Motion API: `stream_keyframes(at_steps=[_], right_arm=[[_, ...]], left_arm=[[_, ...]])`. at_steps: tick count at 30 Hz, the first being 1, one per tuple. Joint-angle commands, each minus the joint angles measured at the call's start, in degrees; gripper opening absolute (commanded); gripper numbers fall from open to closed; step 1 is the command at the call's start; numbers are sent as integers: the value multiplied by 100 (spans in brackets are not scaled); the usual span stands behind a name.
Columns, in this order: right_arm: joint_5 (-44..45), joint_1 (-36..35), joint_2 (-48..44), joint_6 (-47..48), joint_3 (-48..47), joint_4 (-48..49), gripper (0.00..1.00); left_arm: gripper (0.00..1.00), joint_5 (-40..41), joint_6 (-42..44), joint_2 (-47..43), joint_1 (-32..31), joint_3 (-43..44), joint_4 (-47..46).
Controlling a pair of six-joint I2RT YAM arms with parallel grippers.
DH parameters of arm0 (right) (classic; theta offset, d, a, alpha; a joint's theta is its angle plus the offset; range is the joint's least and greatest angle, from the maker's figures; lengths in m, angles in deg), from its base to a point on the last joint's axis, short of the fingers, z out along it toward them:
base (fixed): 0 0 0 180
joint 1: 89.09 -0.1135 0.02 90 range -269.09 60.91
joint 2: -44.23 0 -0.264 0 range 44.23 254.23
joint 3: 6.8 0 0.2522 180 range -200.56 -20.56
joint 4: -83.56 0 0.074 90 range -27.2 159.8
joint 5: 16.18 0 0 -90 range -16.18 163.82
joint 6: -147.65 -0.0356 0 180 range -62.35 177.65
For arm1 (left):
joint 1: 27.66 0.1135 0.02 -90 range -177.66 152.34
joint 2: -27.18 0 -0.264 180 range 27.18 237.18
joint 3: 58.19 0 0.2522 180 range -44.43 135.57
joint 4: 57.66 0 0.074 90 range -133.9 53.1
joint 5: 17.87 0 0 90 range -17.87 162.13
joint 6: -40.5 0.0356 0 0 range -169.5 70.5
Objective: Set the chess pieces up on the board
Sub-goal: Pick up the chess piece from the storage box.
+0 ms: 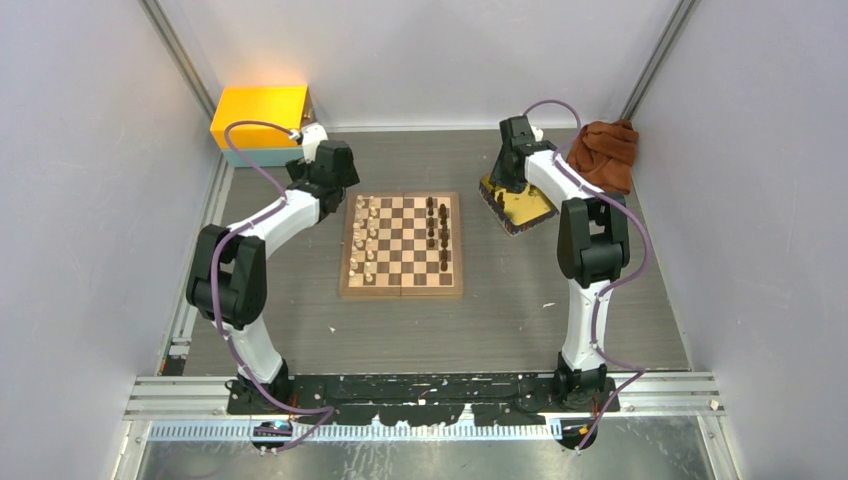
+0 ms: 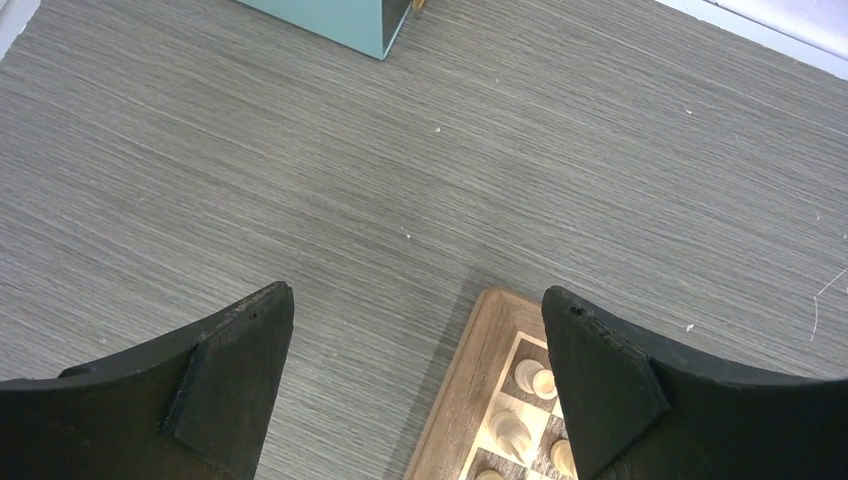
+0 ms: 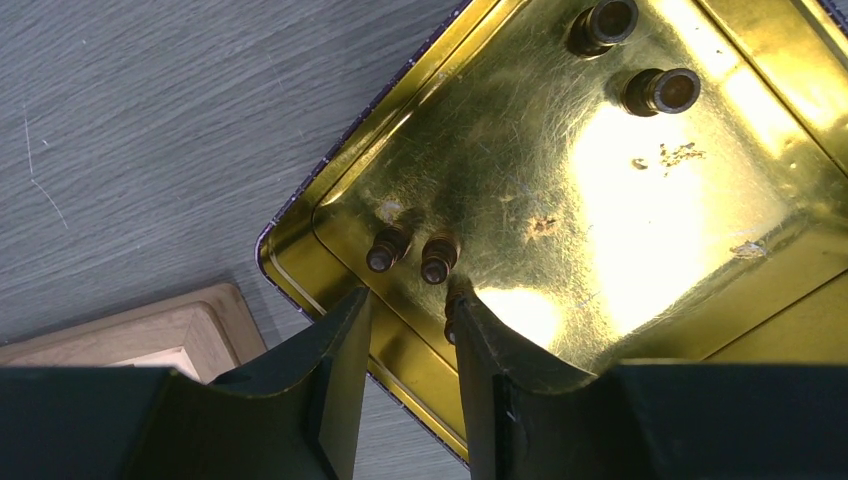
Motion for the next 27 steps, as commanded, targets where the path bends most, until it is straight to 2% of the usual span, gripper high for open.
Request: stream_keyframes(at_steps=[1,10,27], right_arm=[[-49,55,-10,-63,-203,48,41],[-135,106,130,-94,-139,86,37],[-257,171,321,-105,-183,153,34]], left_arm=[[94,74,94,28,39,273,-291],[95,65,109,29,65,271,-298],[94,52,105,55,92,249,-307]])
